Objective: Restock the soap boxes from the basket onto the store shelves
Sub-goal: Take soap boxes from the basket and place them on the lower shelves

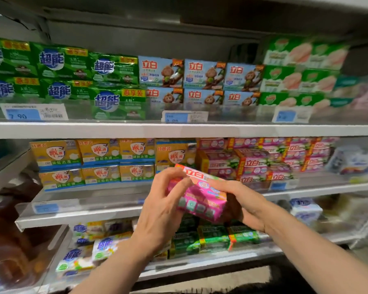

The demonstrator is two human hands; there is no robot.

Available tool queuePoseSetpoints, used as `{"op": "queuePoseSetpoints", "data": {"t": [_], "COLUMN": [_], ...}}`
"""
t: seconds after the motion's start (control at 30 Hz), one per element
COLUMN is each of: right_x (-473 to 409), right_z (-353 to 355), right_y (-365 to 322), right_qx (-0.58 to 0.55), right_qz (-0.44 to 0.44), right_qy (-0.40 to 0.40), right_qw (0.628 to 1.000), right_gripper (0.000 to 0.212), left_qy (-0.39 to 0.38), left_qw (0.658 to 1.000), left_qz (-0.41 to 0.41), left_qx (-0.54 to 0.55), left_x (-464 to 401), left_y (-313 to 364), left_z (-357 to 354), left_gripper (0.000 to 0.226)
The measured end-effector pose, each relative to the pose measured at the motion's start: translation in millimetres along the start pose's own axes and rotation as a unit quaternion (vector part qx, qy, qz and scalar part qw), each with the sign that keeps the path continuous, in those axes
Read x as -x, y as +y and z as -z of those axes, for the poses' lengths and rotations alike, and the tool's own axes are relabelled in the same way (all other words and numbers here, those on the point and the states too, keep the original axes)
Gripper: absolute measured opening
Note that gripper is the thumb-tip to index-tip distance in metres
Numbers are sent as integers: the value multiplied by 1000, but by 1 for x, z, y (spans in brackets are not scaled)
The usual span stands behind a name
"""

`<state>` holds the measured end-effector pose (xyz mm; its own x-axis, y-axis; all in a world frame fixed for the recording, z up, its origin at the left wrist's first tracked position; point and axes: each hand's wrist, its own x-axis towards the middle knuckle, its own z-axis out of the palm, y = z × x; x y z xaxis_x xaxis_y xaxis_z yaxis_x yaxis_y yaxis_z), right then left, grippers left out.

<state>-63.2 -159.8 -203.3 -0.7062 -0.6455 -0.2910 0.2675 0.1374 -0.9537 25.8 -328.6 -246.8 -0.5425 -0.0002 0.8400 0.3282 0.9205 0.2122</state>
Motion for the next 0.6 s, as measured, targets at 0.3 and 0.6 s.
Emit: {"op": "queuePoseSetpoints", "data": {"t": [0.3, 0.6], "right_x": [55, 85], "right_z": [125, 245], "right_y": [3, 37], "right_qx": [48, 212], "right_qz": [119, 92], "right_qy": [192, 272], "right_qw": [973, 934], "right_gripper": [72, 67], "left_qy": [-67, -291], "left_qw": [982, 951], "left_qz": [147, 95], "left_qx": [101, -38], "left_x": [-21, -9], "left_y": [66, 80], "left_z": [-103, -175], "left_gripper": [86, 80]}}
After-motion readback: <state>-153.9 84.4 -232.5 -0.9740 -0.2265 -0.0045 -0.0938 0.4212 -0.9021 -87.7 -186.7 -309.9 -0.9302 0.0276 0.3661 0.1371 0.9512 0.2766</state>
